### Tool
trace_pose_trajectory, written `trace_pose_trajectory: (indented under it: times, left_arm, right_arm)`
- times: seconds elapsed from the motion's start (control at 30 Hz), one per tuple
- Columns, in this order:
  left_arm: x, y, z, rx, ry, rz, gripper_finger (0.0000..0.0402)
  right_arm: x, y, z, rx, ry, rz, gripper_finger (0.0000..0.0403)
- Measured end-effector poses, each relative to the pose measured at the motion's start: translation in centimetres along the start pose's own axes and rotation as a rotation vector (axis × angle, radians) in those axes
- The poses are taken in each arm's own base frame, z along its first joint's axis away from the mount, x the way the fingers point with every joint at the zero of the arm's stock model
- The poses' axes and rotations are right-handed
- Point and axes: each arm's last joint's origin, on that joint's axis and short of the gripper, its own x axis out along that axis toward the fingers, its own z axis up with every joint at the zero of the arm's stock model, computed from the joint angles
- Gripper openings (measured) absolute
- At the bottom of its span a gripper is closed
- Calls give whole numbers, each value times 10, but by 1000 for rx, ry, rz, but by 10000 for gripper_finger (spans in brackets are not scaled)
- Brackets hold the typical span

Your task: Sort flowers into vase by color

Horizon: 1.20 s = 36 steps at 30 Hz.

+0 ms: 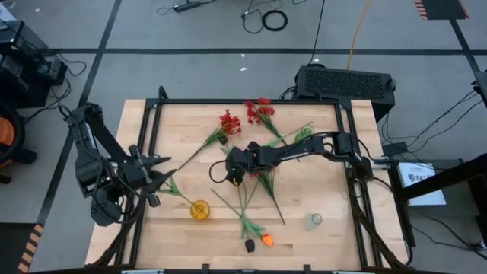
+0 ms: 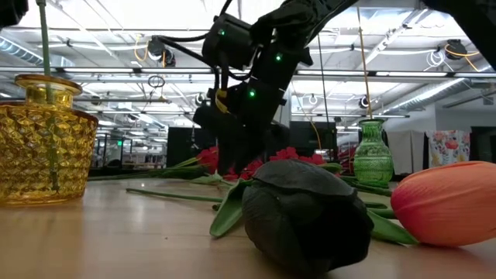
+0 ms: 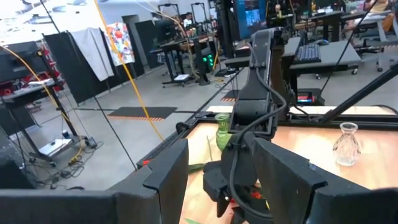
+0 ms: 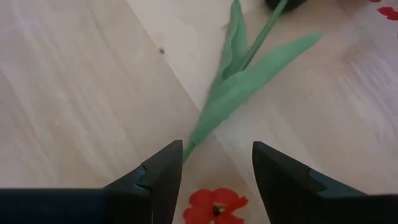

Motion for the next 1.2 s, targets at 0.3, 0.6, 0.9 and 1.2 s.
trace_pose_trajectory:
  times: [0.3,0.6,0.9,1.2]
  left_arm:
    - [0,1,1,-7,1,-2,187]
    - [0,1,1,-9,3,-5,187]
    - [0,1,1,-9,3,-6,187]
    - [0,-2,5,1,-3,-11,187]
  right_arm:
    - [10,4,-3,-10,15,48,187]
    - [19,0,-3,-45,19,35,130]
    - [20,0,-3,-77,20,37,8]
    - [-16,5,6,-84,-31,64,3]
